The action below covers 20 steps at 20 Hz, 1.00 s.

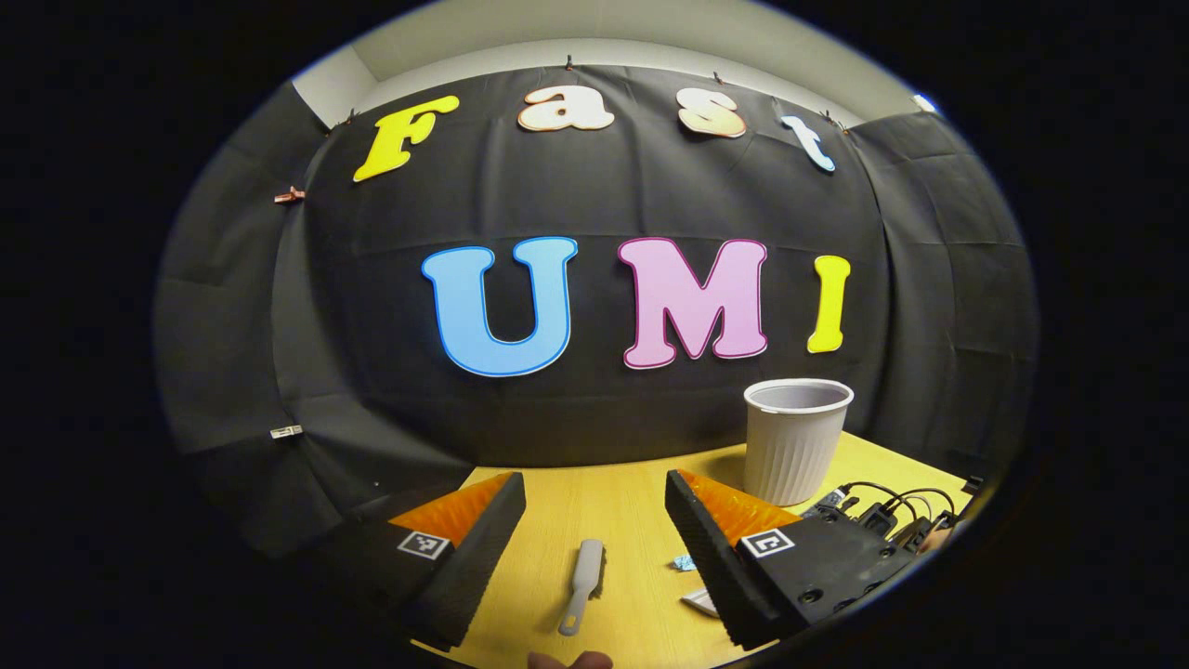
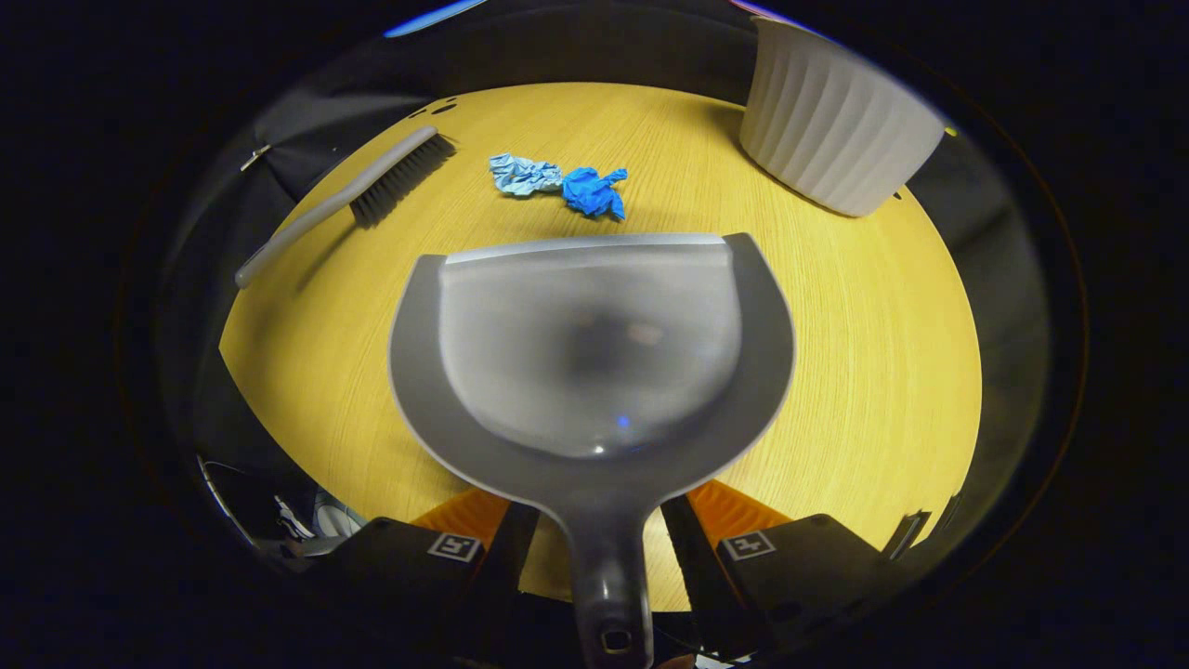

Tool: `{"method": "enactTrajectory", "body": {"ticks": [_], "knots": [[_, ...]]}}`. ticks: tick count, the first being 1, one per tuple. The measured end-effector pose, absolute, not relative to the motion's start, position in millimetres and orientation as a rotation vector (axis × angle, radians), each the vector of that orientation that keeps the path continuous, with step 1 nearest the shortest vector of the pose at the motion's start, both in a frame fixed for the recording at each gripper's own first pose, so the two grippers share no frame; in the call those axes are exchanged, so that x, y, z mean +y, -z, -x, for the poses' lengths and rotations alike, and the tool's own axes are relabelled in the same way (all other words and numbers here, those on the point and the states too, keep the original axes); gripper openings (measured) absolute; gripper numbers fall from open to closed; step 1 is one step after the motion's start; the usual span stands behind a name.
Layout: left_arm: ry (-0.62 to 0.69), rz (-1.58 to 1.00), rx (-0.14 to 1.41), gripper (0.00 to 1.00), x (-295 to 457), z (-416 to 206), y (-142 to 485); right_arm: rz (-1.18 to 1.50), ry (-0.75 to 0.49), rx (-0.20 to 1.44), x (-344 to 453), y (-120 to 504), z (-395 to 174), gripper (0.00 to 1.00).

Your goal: Pick up the small broom and dustpan from the desktop, sweep the trash into the dustpan with the broom, and then empty the trash into the garbage bin.

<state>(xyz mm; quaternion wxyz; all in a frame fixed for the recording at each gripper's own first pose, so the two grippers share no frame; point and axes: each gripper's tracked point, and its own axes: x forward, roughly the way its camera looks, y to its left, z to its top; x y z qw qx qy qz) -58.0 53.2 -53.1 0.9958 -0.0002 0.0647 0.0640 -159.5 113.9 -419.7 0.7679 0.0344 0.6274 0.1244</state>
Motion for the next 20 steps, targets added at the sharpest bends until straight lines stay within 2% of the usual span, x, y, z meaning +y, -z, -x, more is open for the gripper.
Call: {"method": "enactTrajectory", "body": {"ticks": [1,2,4,6,7,10,11,12,17,18,19,20], "knots": [[-0.131,0.002,0.131,0.98,55.0,57.2,53.4,-0.069,-0.27,1.371,114.0,419.5,157.9,0.63],[-0.134,0.005,0.13,0.98,56.3,55.9,54.7,-0.06,-0.268,1.38,112.7,421.3,157.7,0.63],[-0.137,0.01,0.128,0.98,59.6,53.5,55.9,-0.051,-0.278,1.393,111.4,421.4,158.2,0.33],[-0.129,0.01,0.136,0.98,61.0,51.0,61.5,-0.028,-0.303,1.374,108.3,417.3,155.3,0.43],[-0.12,0.011,0.147,0.98,61.2,49.1,66.3,-0.019,-0.319,1.367,107.6,416.2,154.6,0.37],[-0.078,0.03,0.218,0.98,61.0,42.1,90.8,0.003,-0.358,1.338,100.1,407.8,156.2,0.36],[-0.071,0.035,0.244,0.98,62.2,38.8,98.3,0.01,-0.366,1.333,96.7,406.4,156.1,0.31],[-0.06,0.045,0.269,0.98,62.6,35.0,106.6,0.02,-0.376,1.329,93.9,405.1,156.4,0.36],[0.057,0.104,0.492,0.98,51.8,22.2,170.7,0.051,-0.46,1.313,83.3,401.0,155.4,0.36],[0.073,0.099,0.542,0.98,51.2,18.6,186.5,0.052,-0.475,1.311,81.4,401.4,154.2,0.41],[0.085,0.092,0.592,0.98,52.0,14.5,199.9,0.057,-0.487,1.308,78.5,401.7,151.7,0.31],[0.093,0.086,0.644,0.99,52.7,13.6,214.7,0.065,-0.497,1.303,75.0,402.3,149.8,0.31]]}}
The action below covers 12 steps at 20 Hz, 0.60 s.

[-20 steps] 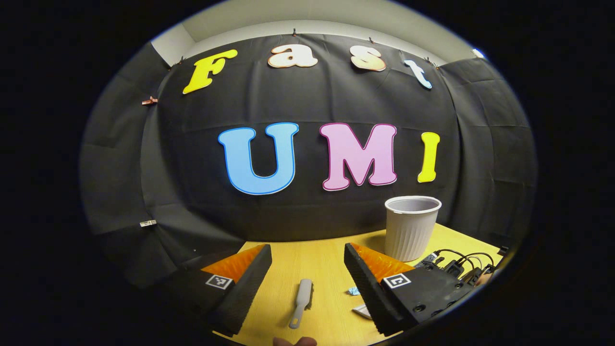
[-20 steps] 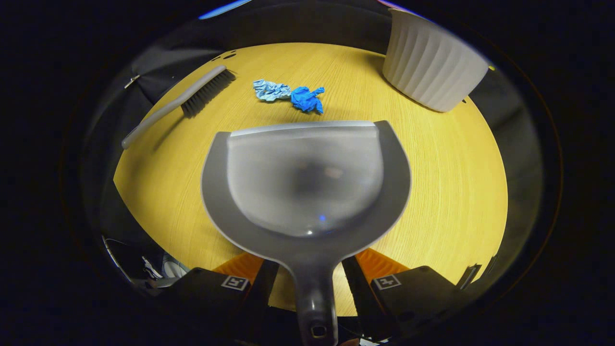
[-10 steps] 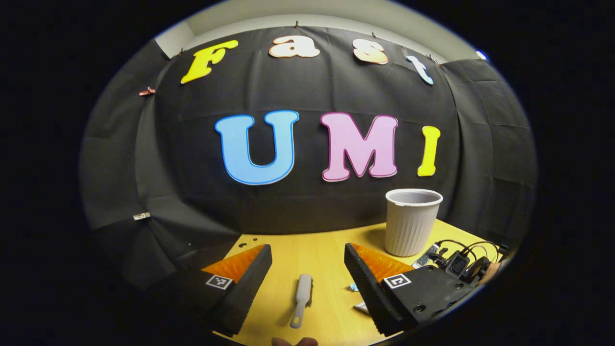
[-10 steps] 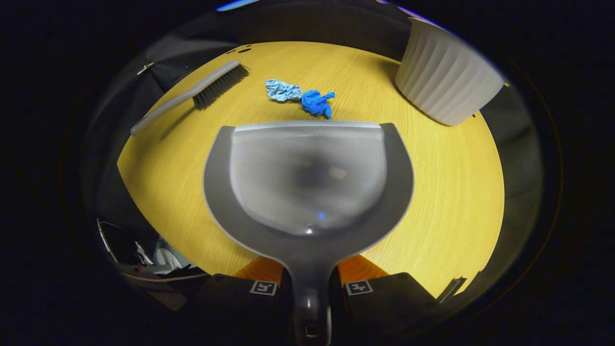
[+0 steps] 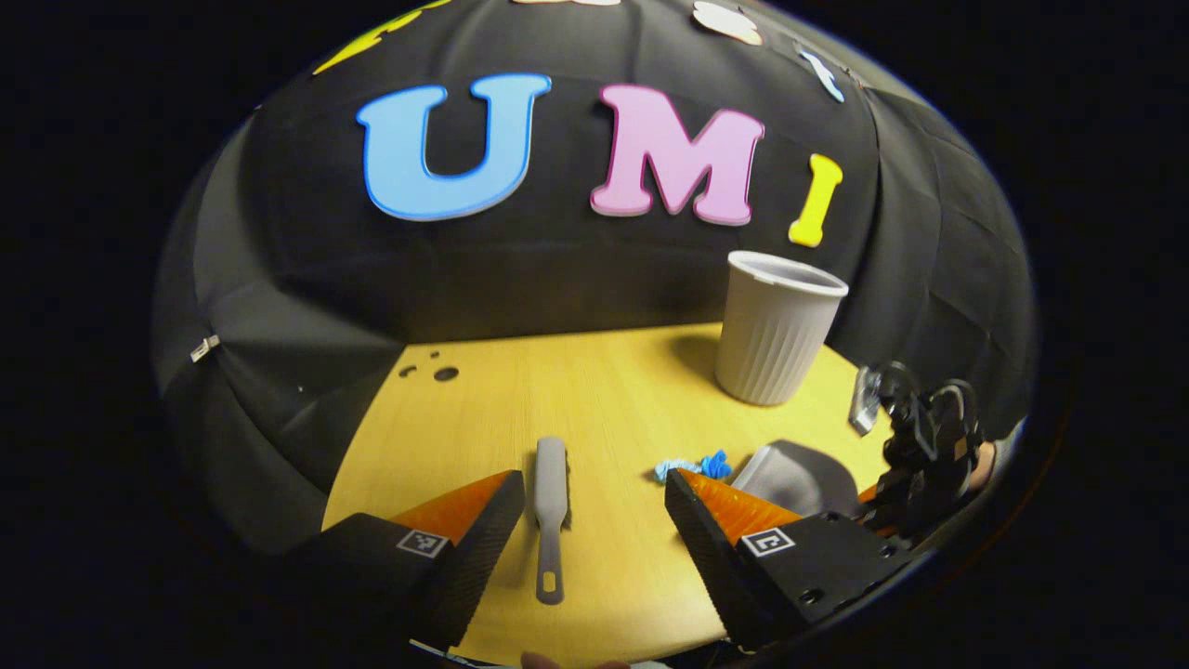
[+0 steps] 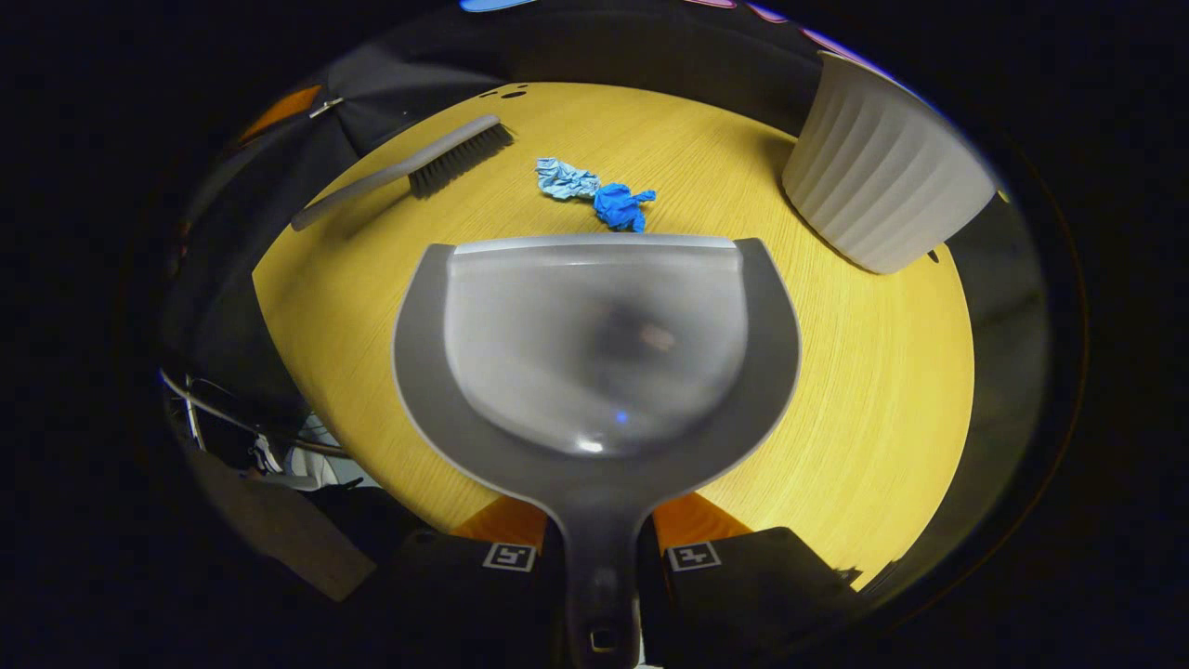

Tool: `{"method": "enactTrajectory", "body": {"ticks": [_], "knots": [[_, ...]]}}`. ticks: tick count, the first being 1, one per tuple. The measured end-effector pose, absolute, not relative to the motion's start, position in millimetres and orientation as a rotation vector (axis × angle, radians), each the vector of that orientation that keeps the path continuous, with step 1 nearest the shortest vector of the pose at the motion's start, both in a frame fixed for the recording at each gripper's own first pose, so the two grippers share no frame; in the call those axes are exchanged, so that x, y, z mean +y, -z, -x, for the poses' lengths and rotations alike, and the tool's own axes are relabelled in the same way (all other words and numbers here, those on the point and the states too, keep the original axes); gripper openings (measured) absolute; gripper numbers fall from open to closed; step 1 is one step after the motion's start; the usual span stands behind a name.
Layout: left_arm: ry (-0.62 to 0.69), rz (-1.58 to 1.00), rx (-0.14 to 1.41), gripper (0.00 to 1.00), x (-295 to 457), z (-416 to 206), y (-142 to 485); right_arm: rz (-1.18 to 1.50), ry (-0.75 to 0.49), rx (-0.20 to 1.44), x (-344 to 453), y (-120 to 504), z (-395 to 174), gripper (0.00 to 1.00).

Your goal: Pick up the small broom and dustpan from the desktop, sweep the trash into the dustpan with the broom, and then empty the trash into the garbage bin.

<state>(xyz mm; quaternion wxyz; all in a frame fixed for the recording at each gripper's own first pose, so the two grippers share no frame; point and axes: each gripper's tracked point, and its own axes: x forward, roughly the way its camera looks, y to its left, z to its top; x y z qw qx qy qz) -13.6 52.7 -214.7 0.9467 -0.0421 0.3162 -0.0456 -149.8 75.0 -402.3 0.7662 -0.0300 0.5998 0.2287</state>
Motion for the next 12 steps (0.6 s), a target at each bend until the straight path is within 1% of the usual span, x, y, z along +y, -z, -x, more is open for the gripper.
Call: {"method": "enactTrajectory", "body": {"ticks": [1,3,7,8,9,11,12], "knots": [[0.1,0.082,0.702,0.98,52.5,11.4,230.8,0.073,-0.507,1.302,70.9,403.2,147.7,0.36],[0.103,0.086,0.805,0.99,56.7,8.4,260.9,0.089,-0.524,1.295,64.9,404.2,142.9,0.36],[0.078,0.092,0.997,0.97,66.3,9.3,312.7,0.113,-0.551,1.282,59.3,408.0,134.4,0.36],[0.073,0.093,1.04,0.96,69.1,9.9,326.1,0.114,-0.555,1.28,58.7,408.0,133.1,0.31],[0.073,0.098,1.083,0.95,69.7,10.2,337.0,0.113,-0.559,1.279,58.6,408.5,131.7,0.36],[0.074,0.096,1.156,0.92,70.2,12.6,357.2,0.112,-0.568,1.279,58.9,411.1,129.9,0.36],[0.066,0.091,1.177,0.89,73.9,10.4,365.6,0.113,-0.573,1.28,58.8,412.6,129.2,0.42]]}}
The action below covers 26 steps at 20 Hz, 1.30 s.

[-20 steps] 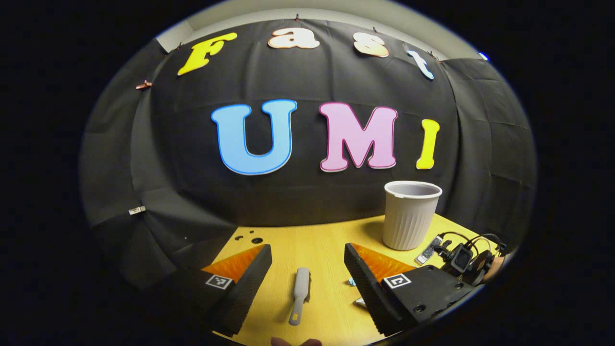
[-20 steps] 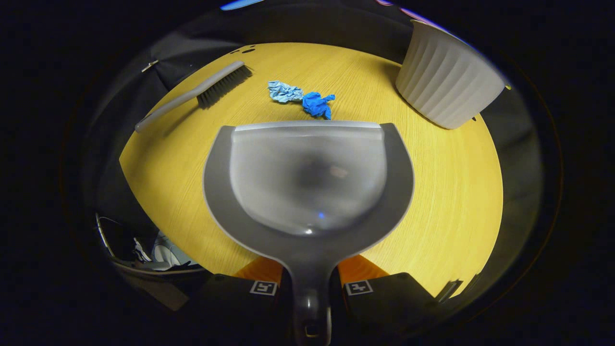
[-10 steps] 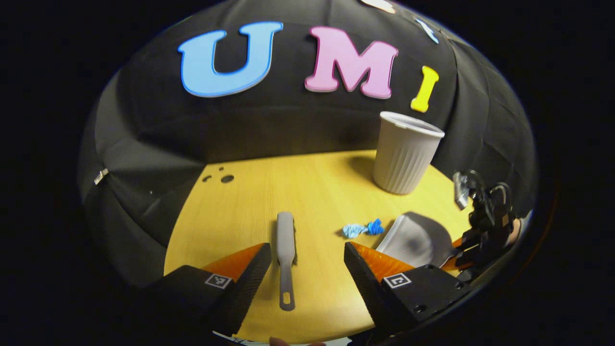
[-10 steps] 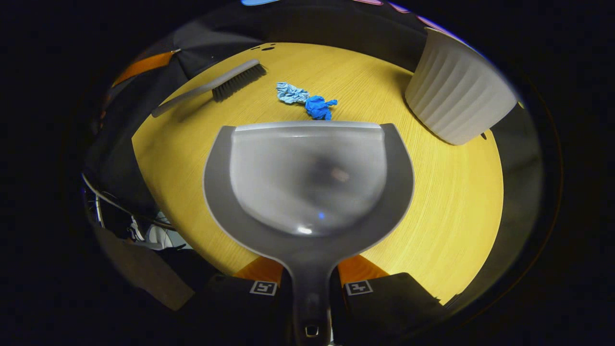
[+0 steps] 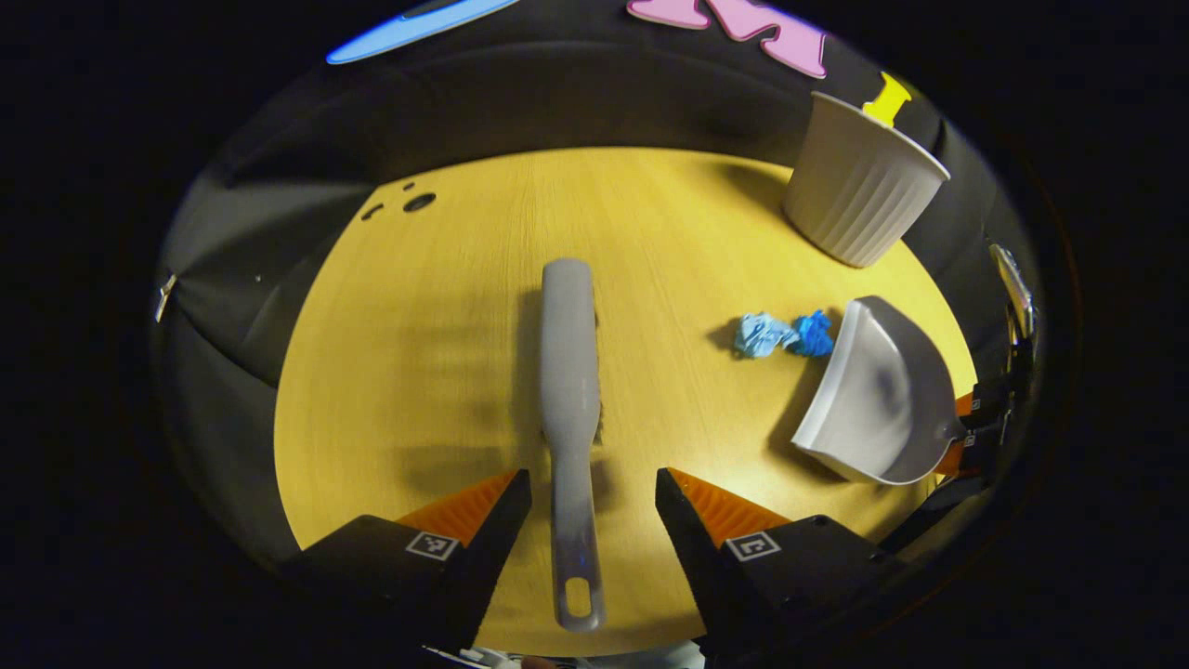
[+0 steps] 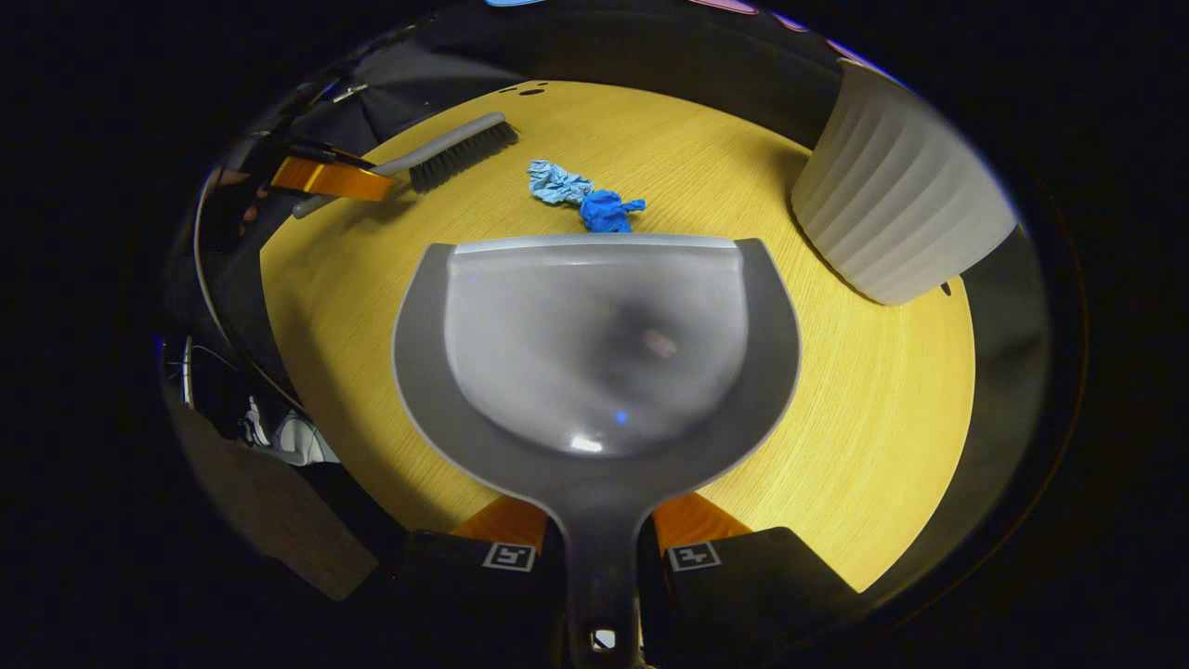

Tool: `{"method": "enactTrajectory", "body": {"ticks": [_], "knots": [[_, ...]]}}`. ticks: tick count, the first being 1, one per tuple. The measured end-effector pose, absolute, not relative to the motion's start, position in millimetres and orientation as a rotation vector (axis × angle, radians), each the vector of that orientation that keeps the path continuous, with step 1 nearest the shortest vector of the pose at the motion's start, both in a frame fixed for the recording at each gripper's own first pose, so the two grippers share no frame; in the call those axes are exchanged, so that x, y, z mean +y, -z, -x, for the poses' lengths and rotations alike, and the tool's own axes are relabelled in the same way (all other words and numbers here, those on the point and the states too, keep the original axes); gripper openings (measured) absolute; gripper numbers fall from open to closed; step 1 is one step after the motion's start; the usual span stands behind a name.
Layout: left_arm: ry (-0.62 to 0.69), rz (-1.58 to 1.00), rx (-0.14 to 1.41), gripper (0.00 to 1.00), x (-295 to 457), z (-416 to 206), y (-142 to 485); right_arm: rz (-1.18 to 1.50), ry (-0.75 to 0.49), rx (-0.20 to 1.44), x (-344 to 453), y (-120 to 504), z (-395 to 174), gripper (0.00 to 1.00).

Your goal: Pick up the small broom and dustpan from the desktop, sweep the trash into the dustpan with the broom, and then empty the trash into the garbage bin.

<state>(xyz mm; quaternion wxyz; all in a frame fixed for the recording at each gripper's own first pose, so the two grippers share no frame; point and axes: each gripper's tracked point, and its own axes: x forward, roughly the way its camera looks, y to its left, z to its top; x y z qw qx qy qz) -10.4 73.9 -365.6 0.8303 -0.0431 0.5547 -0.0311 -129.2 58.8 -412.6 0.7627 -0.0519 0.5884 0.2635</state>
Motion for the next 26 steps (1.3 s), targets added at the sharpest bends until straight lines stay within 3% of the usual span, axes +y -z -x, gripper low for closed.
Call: {"method": "enactTrajectory", "body": {"ticks": [1,2,7,8,9,10,12,14,15,16,19,20,26], "knots": [[0.059,0.092,1.206,0.87,76.4,9.3,373.4,0.112,-0.576,1.281,58.1,413.8,128.3,0.42],[0.053,0.093,1.23,0.78,78.2,10.5,380.9,0.11,-0.581,1.285,57.7,414.8,128.5,0.36],[0.051,0.077,1.288,0.6,82.0,5.4,393.5,0.093,-0.588,1.29,56.9,419.2,123.2,0.36],[0.056,0.062,1.3,0.51,80.4,6.3,397.3,0.089,-0.589,1.291,56.1,419.8,123.4,0.36],[0.067,0.052,1.304,0.49,79.4,4.2,394.4,0.087,-0.592,1.292,56.2,419.9,123.3,0.42],[0.066,0.038,1.305,0.36,81.9,1.8,397.4,0.088,-0.599,1.291,56.4,420.0,123.8,0.36],[0.063,0.01,1.315,0.28,84.9,-0.3,396.8,0.09,-0.619,1.29,56.6,418.6,125.9,0.36],[0.072,-0.005,1.312,0.3,86.1,-5.1,396.8,0.097,-0.644,1.297,58.2,419.7,128.6,0.42],[0.081,-0.004,1.311,0.26,85.1,-7.8,396.1,0.105,-0.656,1.303,58.0,420.3,131.3,0.36],[0.095,0.001,1.306,0.32,83.8,-10.8,393.3,0.113,-0.66,1.31,57.9,421.1,133.1,0.36],[0.157,-0.036,1.276,0.25,75.8,-27.1,387.4,0.123,-0.661,1.322,55.6,421.0,135.1,0.36],[0.184,-0.054,1.272,0.29,70.8,-30.2,386.4,0.117,-0.66,1.326,56.4,420.5,134.5,0.36],[0.354,-0.148,1.25,0.28,22.3,-51.7,383.5,0.125,-0.653,1.322,54.9,420.6,127.7,0.36]]}}
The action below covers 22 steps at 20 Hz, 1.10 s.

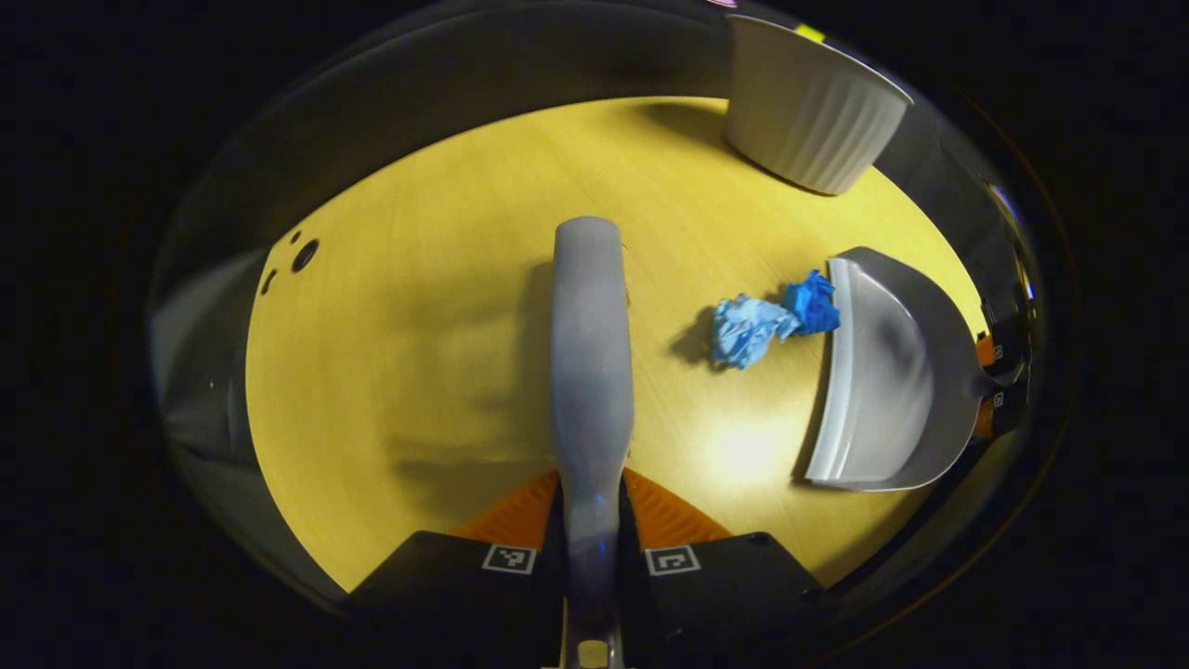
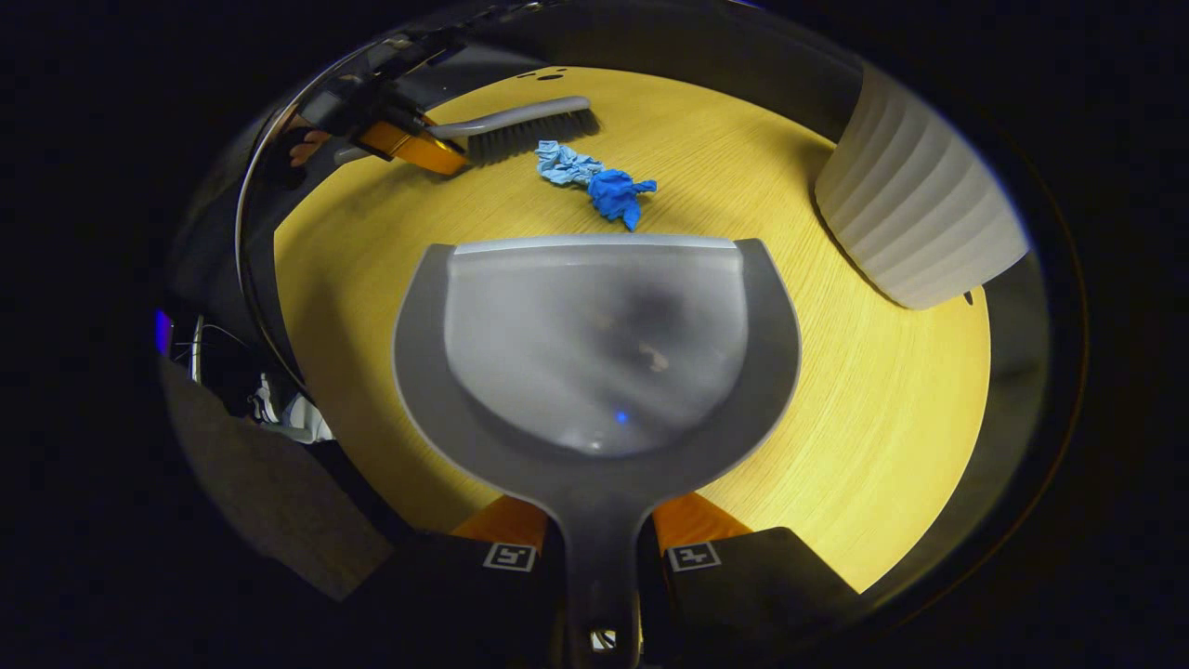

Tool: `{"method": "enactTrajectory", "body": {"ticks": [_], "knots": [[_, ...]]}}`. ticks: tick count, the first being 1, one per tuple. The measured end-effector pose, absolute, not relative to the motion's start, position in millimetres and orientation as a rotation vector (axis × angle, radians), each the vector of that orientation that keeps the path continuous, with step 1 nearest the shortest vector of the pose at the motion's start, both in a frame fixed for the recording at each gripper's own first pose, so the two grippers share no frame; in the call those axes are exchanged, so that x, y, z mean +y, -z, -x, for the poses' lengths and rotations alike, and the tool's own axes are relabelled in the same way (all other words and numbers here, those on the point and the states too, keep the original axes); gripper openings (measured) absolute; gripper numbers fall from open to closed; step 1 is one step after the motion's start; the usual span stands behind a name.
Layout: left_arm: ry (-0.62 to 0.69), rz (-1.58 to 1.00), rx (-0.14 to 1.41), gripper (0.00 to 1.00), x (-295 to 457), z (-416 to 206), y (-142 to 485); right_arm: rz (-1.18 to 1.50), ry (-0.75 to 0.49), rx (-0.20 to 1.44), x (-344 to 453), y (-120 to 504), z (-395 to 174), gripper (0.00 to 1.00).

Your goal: Pick up the small broom and dustpan from the desktop, sweep the trash into the dustpan with the broom, and then empty the trash into the garbage bin.

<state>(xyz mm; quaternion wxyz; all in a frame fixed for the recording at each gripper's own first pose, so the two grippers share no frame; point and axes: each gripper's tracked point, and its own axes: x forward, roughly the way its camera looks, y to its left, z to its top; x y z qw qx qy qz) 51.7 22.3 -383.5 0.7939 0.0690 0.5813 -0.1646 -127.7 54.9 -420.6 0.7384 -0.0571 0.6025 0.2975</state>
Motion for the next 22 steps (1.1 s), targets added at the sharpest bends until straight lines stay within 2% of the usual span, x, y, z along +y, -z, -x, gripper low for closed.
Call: {"method": "enactTrajectory", "body": {"ticks": [1,2,3,6,8,9,10,17,19,22], "knots": [[0.386,-0.165,1.246,0.28,12.7,-54.1,382.3,0.128,-0.653,1.323,55.0,421.1,127.9,0.36],[0.422,-0.176,1.243,0.29,1.4,-54.7,381.2,0.132,-0.653,1.322,54.5,420.9,127.6,0.42],[0.464,-0.177,1.242,0.29,-11.1,-54.0,379.8,0.135,-0.653,1.318,54.9,421.3,127.4,0.36],[0.565,-0.174,1.254,0.31,-43.7,-45.8,376.1,0.145,-0.658,1.322,55.0,421.4,129.5,0.36],[0.604,-0.179,1.255,0.28,-54.6,-43.5,372.0,0.149,-0.656,1.323,55.4,420.1,127.7,0.36],[0.62,-0.182,1.253,0.28,-60.2,-40.6,370.5,0.148,-0.655,1.322,56.6,419.2,126.1,0.31],[0.639,-0.186,1.249,0.28,-65.9,-38.9,368.1,0.148,-0.653,1.322,55.5,420.7,127.4,0.36],[0.808,-0.237,1.213,0.28,-95.2,-21.7,348.8,0.149,-0.655,1.286,54.6,423.9,126.1,0.36],[0.827,-0.24,1.204,0.28,-95.1,-20.1,342.4,0.149,-0.645,1.266,53.0,423.6,125.2,0.36],[0.787,-0.23,1.181,0.28,-88.4,-22.1,340.0,0.117,-0.597,1.218,46.6,418.5,124.3,0.36]]}}
